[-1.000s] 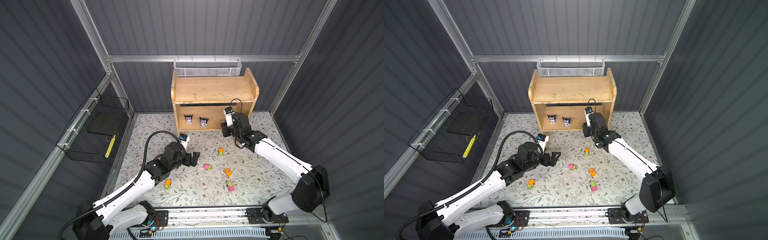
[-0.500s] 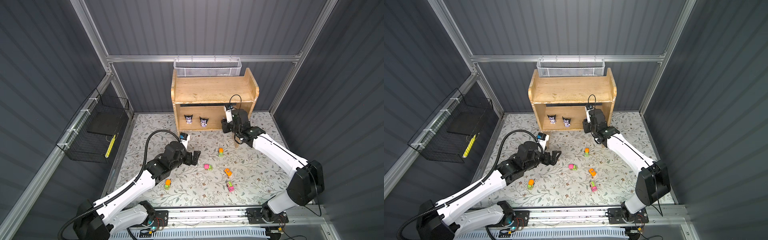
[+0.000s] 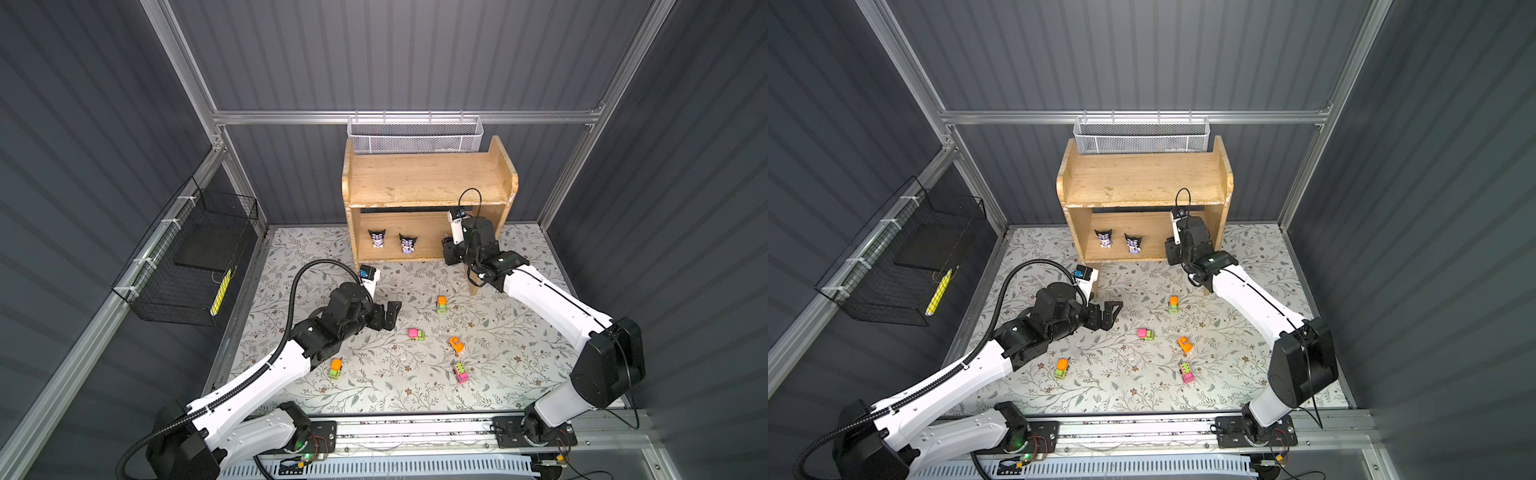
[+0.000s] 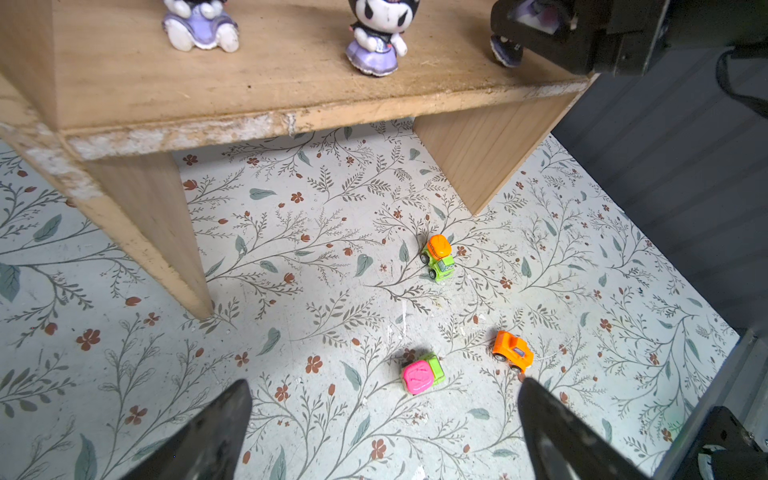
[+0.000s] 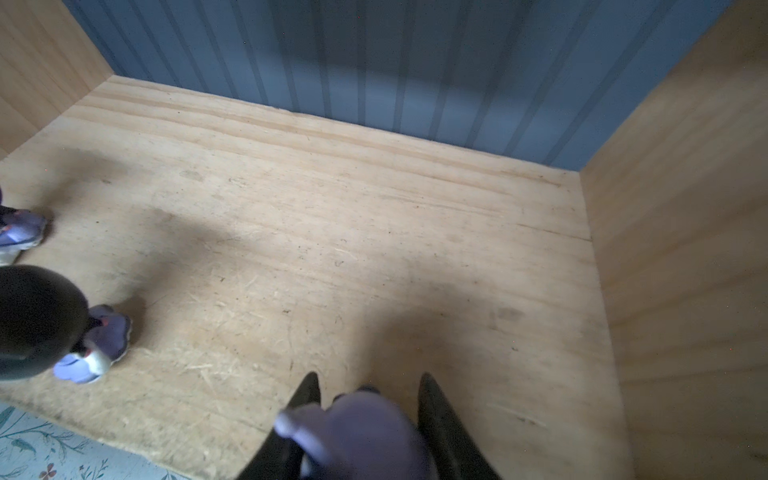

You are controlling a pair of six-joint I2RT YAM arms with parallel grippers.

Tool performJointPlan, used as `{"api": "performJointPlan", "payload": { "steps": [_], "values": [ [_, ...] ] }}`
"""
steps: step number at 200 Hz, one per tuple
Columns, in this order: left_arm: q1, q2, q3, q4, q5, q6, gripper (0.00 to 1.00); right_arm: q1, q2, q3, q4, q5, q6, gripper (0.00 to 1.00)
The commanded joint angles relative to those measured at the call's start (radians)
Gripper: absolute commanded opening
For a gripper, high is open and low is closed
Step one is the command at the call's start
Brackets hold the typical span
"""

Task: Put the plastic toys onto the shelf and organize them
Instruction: 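Carry the purple figurine into the lower shelf while the left arm moves forward, then lower the purple figurine onto the lower shelf beside the others and open the right gripper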

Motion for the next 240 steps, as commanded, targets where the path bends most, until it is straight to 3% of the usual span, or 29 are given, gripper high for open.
{"api": "performJointPlan", "payload": {
  "steps": [1,123,240],
  "values": [
    [-0.004,-0.011,0.018,0.005,-0.003,0.018,1.0,-0.005,0.014,0.036,-0.015,-0.002,0.013,0.4],
    [-0.005,-0.033,0.007,-0.001,-0.011,0.018,1.0,-0.006,0.031,0.058,-0.036,0.004,0.024,0.47],
    [-0.004,-0.039,0.01,-0.009,-0.017,0.026,1.0,-0.01,0.029,0.047,-0.025,0.001,0.045,0.79]
  ]
}}
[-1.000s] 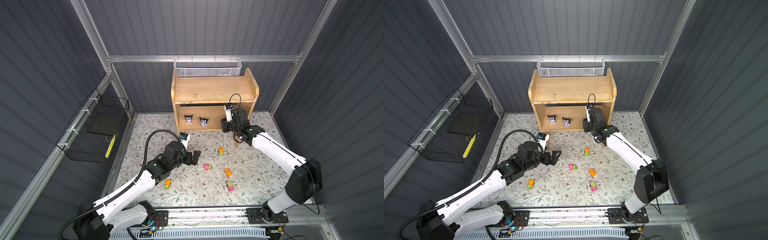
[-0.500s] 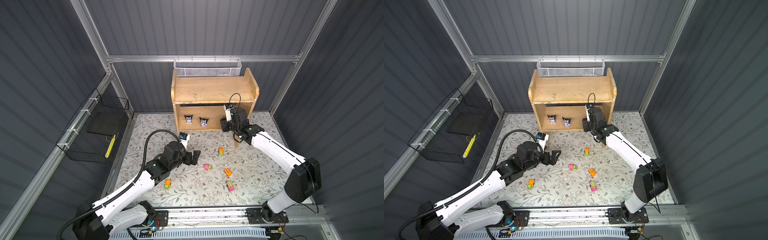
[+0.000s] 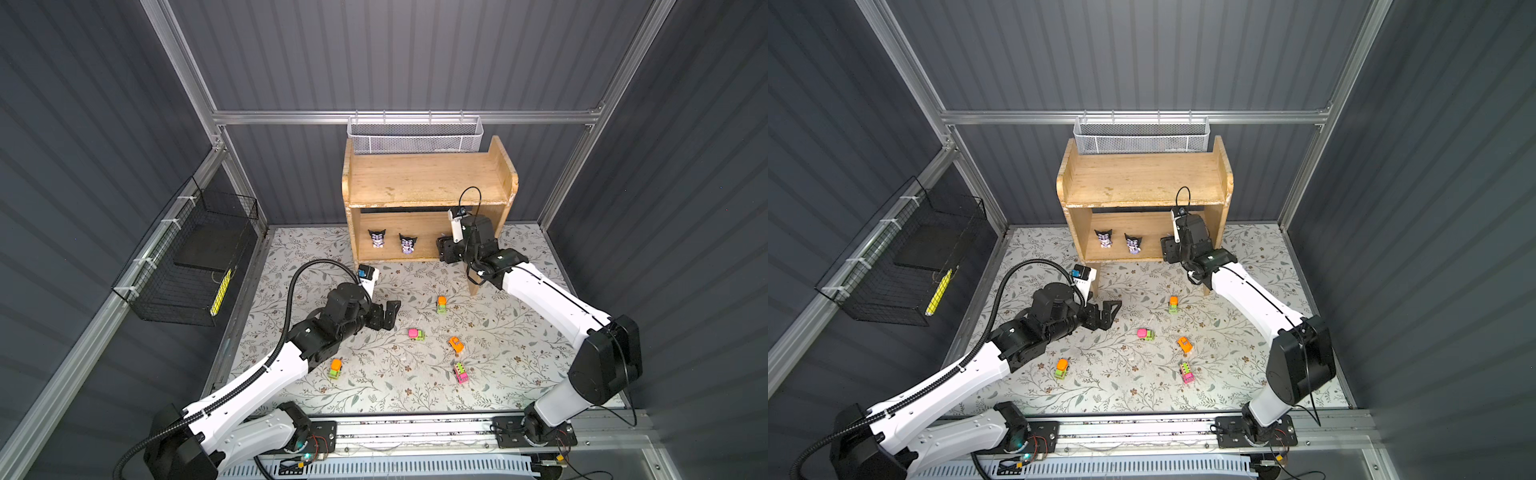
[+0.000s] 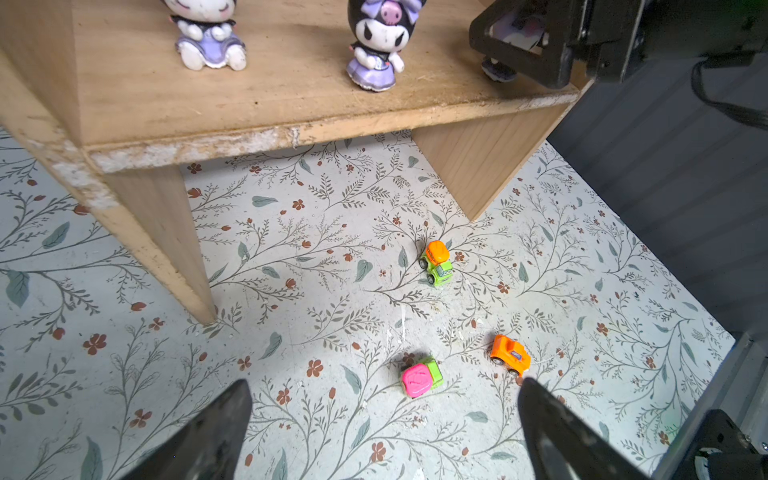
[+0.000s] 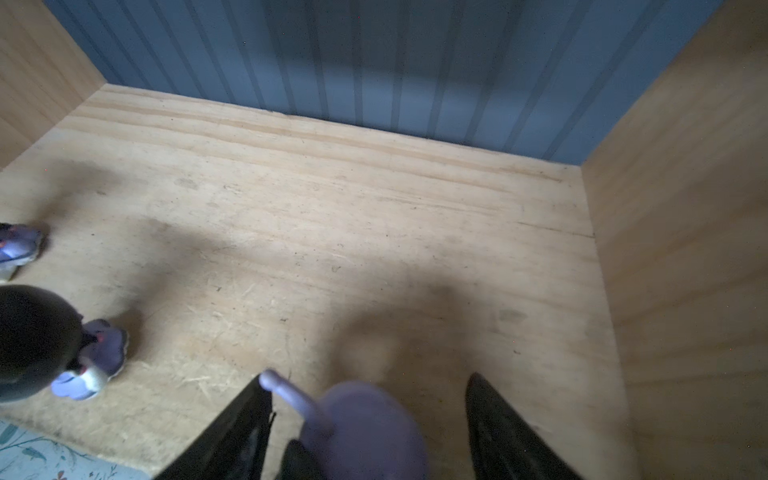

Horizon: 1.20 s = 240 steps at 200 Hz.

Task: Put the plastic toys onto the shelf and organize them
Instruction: 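Lower the purple figurine onto the lower shelf beside the others and open the right gripper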

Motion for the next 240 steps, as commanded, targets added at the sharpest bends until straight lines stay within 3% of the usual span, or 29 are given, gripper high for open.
{"api": "performJointPlan", "payload": {
  "steps": [1,37,108,240],
  "values": [
    [-0.005,-0.019,0.01,-0.008,-0.012,0.023,1.0,-0.008,0.008,0.017,0.0,0.001,0.01,0.79],
    [-0.005,-0.015,0.012,-0.01,-0.011,0.026,1.0,-0.01,-0.007,-0.001,0.008,-0.011,0.015,0.9],
    [-0.005,-0.026,0.025,-0.026,-0.021,0.032,1.0,-0.01,-0.048,-0.035,0.019,-0.016,0.032,0.99],
    [-0.005,-0.053,0.012,-0.043,-0.024,0.007,1.0,-0.009,-0.18,-0.124,-0.001,-0.048,0.067,0.99]
  ]
}}
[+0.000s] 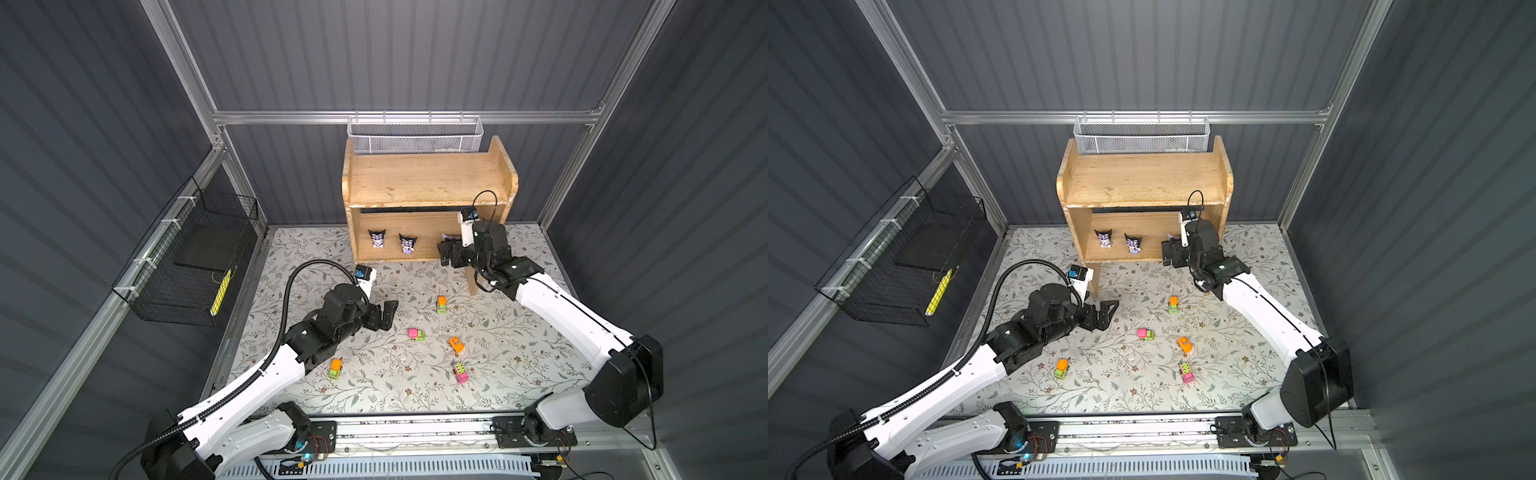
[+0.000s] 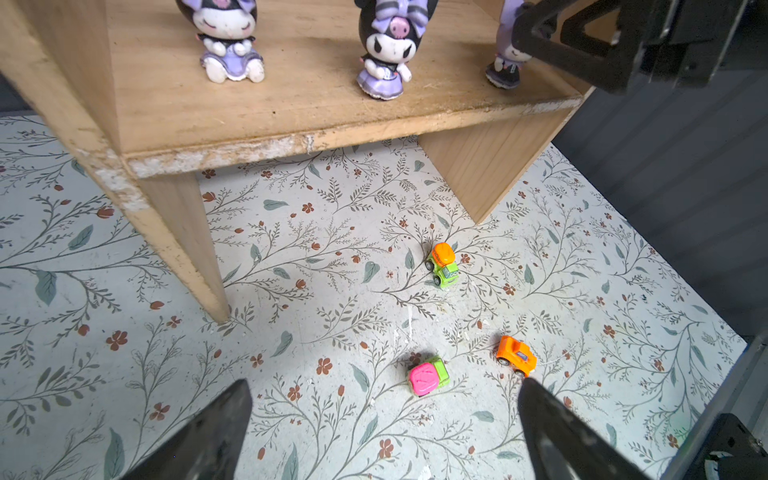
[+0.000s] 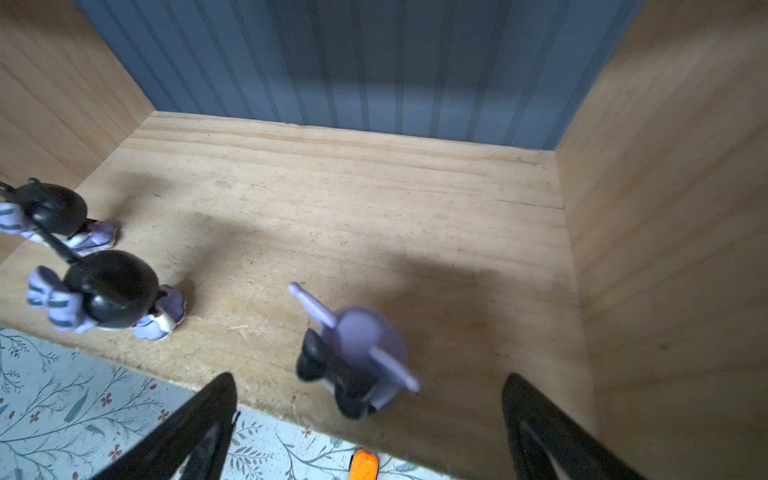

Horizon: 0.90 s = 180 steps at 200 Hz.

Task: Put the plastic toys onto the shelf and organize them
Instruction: 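Lower the purple figurine onto the lower shelf beside the others and open the right gripper, then withdraw the right gripper toward the toy cars while the left arm draws back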

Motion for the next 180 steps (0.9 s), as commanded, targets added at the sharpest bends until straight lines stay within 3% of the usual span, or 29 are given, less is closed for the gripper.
{"api": "performJointPlan", "payload": {
  "steps": [1,100,137,180],
  "values": [
    [-0.005,-0.022,0.011,-0.02,-0.002,-0.003,1.0,-0.004,-0.035,-0.024,-0.009,-0.012,0.016,0.99],
    [-0.006,-0.075,-0.045,-0.051,-0.001,-0.045,1.0,0.054,-0.213,-0.14,-0.079,0.006,0.06,0.99],
    [-0.028,-0.13,-0.098,-0.068,0.003,-0.076,1.0,0.138,-0.326,-0.218,-0.149,0.063,0.105,0.99],
    [-0.135,-0.246,-0.211,-0.131,-0.041,-0.141,1.0,0.281,-0.492,-0.317,-0.312,0.156,0.217,0.99]
  ]
}}
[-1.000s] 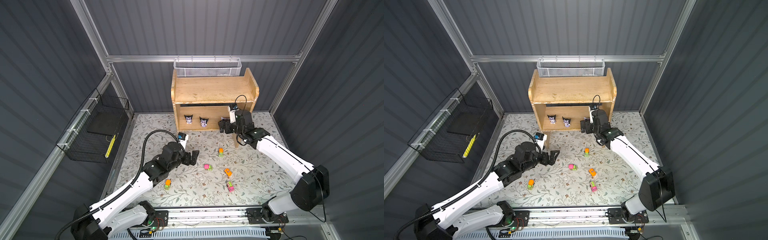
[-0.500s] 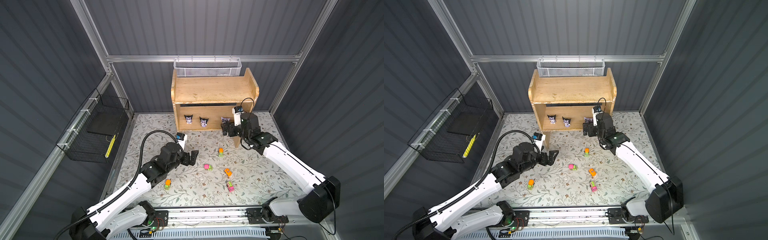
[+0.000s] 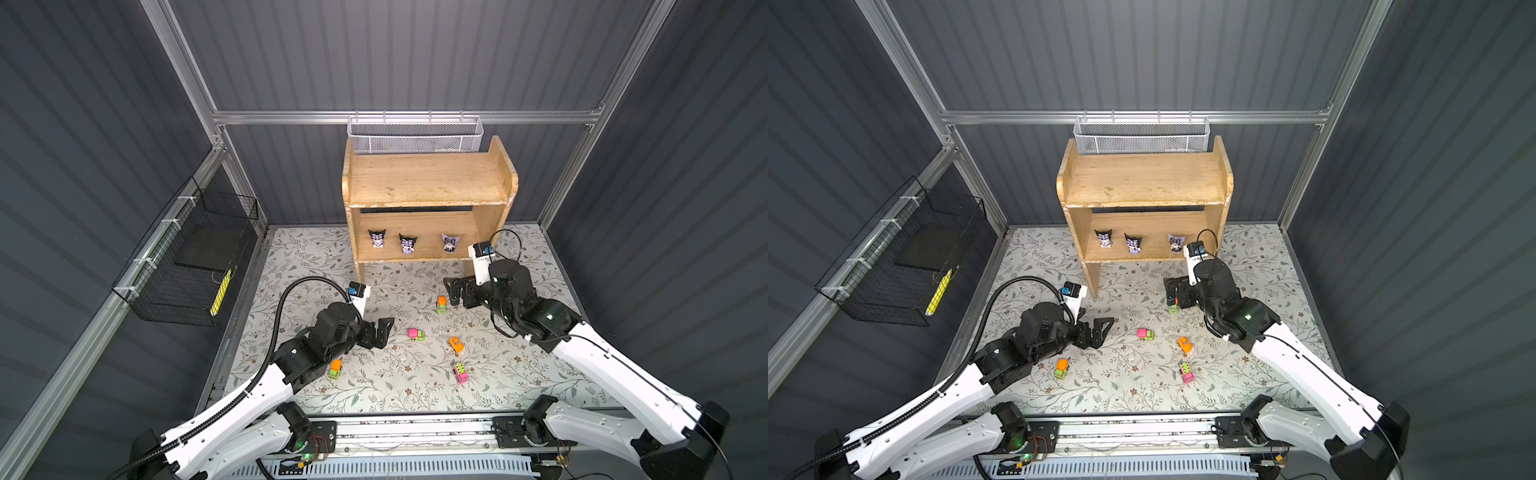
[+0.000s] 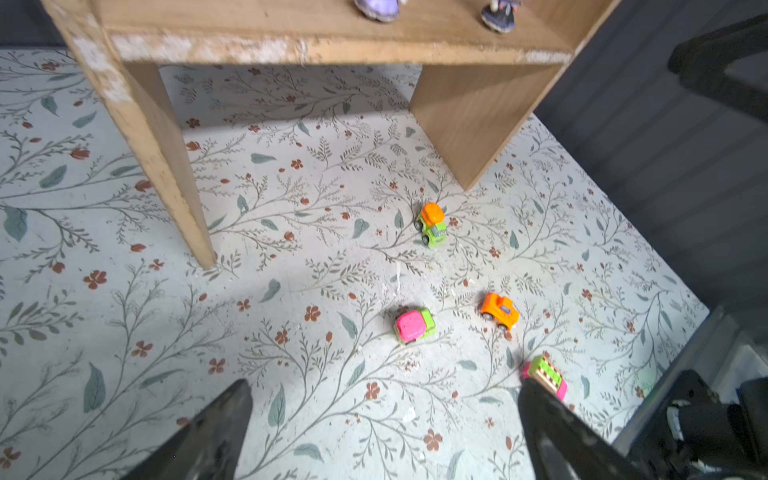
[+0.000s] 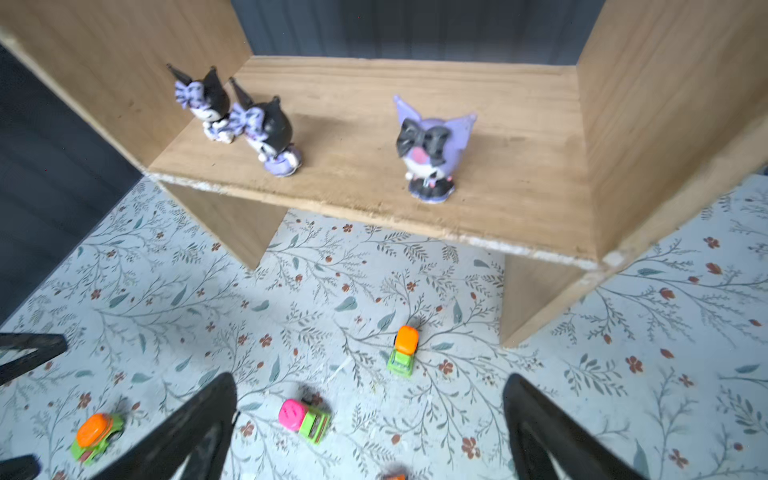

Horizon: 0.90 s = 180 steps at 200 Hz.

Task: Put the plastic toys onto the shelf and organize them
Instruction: 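Withdraw the right gripper toward the toy cars while the left arm draws back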

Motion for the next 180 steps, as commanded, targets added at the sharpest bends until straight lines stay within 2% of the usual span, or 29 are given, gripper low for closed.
{"api": "performJointPlan", "payload": {
  "steps": [1,55,104,136,180],
  "values": [
    [-0.052,-0.07,-0.063,-0.065,-0.029,-0.057,1.0,0.065,-0.066,-0.053,-0.128,0.077,0.096,0.99],
    [-0.238,-0.2,-0.158,-0.15,-0.136,-0.178,0.98,0.256,-0.153,-0.233,-0.243,0.158,0.348,0.96],
    [-0.381,-0.082,-0.171,-0.085,-0.219,-0.203,0.98,0.401,-0.107,-0.35,-0.282,0.211,0.549,0.91],
    [-0.411,-0.016,-0.141,-0.046,-0.224,-0.18,0.99,0.417,-0.141,-0.428,-0.283,0.195,0.609,0.83],
    [-0.412,0.007,-0.115,-0.052,-0.228,-0.14,0.99,0.422,-0.158,-0.503,-0.22,0.129,0.629,0.69]
  ]
}}
